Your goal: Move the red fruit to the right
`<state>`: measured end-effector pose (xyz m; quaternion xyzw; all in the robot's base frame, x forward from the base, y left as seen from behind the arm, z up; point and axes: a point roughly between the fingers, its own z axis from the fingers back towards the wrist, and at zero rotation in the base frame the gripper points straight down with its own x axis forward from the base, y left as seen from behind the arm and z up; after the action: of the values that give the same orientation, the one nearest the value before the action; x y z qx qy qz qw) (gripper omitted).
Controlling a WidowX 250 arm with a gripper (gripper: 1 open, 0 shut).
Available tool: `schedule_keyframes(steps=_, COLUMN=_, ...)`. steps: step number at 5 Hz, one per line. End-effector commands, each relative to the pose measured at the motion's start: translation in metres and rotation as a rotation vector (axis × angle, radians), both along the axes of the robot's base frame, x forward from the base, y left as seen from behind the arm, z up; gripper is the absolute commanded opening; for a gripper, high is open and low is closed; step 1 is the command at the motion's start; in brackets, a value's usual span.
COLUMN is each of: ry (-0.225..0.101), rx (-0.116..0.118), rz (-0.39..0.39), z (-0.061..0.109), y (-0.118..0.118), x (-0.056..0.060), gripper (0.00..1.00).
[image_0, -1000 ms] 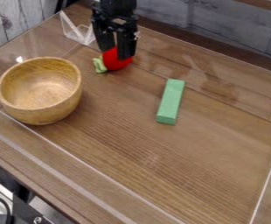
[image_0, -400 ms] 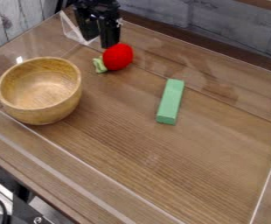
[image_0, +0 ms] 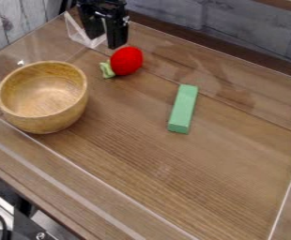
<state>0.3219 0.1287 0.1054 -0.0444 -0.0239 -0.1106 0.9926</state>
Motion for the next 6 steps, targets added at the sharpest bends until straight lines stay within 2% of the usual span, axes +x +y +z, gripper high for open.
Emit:
schedule_keyframes(steps=1, ry=-0.022, rx=0.028, rz=-0.034, z=-0.001, y=0.009, x=-0.002, gripper=1.0)
schedule_keyframes(steps=2, ry=-0.027, rx=0.029, rz=-0.047, z=0.002, y=0.006, x=-0.005, gripper=0.0)
schedule_keyframes(steps=3, ry=-0.032, rx=0.031, rz=-0.058, z=0.004, y=0.003, x=-0.006, gripper=0.0)
schedule_keyframes(steps=5, ry=-0.059, rx=0.031, rz=-0.184, z=0.018, y=-0.006, x=0.006, gripper=0.0)
schedule_keyframes(steps=6, ry=-0.072, rx=0.034, rz=-0.202, z=0.03, y=-0.005, x=-0.001, gripper=0.0)
